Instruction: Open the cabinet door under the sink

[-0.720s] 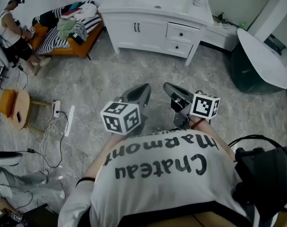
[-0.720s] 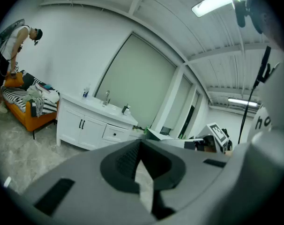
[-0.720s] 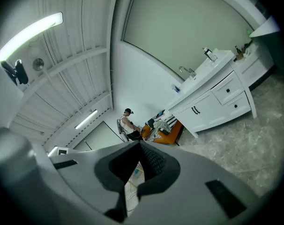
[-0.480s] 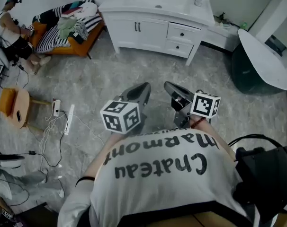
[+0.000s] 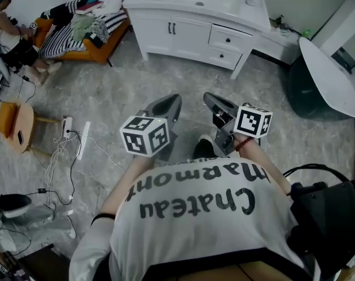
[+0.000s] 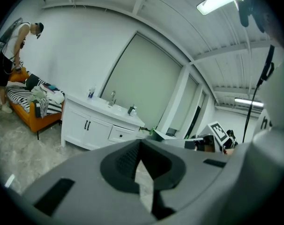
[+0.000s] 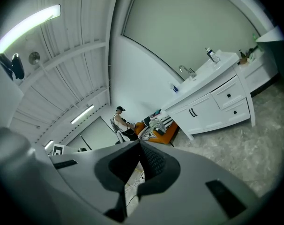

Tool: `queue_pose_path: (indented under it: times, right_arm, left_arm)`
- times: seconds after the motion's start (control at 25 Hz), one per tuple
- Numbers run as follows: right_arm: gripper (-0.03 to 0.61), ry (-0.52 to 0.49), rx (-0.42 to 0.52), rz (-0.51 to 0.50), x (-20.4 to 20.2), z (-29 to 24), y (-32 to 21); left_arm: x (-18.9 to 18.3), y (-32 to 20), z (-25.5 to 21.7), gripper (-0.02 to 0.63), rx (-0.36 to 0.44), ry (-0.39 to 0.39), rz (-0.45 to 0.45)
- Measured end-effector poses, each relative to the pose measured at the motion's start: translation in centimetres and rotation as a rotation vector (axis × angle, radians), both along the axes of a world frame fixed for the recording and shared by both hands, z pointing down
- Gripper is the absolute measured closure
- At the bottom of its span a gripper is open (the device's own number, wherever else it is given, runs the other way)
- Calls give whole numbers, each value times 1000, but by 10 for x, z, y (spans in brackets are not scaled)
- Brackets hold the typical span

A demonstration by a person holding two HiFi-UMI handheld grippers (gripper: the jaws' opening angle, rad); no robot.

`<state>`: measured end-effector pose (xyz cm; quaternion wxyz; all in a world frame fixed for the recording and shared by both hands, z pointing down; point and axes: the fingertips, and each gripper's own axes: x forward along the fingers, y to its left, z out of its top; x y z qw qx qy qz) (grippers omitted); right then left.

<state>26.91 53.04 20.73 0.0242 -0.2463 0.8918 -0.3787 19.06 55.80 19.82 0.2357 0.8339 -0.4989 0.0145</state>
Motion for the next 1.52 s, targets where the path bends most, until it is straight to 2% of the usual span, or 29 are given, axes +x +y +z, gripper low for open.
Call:
queue_pose_path:
  times: [0.24, 0.6, 0.84, 1.24, 1.52]
  right_arm:
    - [575, 95, 57, -37, -4, 7, -58]
    - [575, 145, 64, -153, -23, 20, -153]
    - [575, 209, 141, -217, -34, 19, -209]
    - [575, 248, 112, -252, -28, 36, -289]
    - [575, 228, 123, -253, -33, 37, -326]
  left_arm:
    - [-20, -50, 5, 606, -20, -40, -51]
    - [-40, -136, 17, 606, -54, -19, -137]
    - [-46, -193, 19, 606, -62, -11, -166]
    - [-50, -272, 32, 606, -79, -10, -210]
    - [-63, -298, 39, 606, -91, -19, -243]
